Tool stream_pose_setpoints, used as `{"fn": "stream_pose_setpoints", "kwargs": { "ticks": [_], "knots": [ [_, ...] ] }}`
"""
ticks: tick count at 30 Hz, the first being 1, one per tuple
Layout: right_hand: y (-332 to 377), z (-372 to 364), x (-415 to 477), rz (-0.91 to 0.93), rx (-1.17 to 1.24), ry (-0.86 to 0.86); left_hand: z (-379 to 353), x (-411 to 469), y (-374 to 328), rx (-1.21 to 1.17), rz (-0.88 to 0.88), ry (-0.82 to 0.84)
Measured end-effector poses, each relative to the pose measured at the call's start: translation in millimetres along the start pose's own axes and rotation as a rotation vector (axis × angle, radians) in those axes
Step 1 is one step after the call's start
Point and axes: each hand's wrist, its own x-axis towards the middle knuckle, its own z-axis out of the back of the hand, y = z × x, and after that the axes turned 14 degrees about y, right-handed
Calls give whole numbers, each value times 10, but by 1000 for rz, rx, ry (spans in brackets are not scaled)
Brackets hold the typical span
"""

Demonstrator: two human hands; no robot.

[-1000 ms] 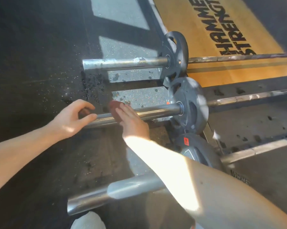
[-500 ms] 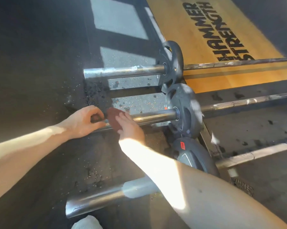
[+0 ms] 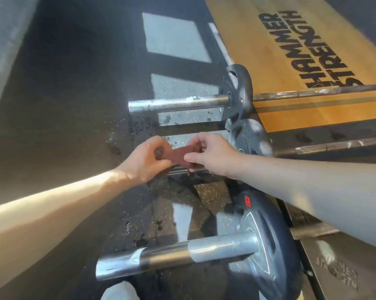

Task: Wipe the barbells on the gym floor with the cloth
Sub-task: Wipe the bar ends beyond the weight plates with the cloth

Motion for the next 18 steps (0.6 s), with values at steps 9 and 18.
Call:
{"fn": "stream_pose_setpoints", "kwargs": {
  "ticks": [9, 18],
  "knots": [
    [-295, 89, -140, -6, 9, -99, -181, 109, -213, -28, 7, 67],
    [-395, 170, -198, 11, 172, -123, -243, 110, -312, -430, 131, 121]
  ]
}}
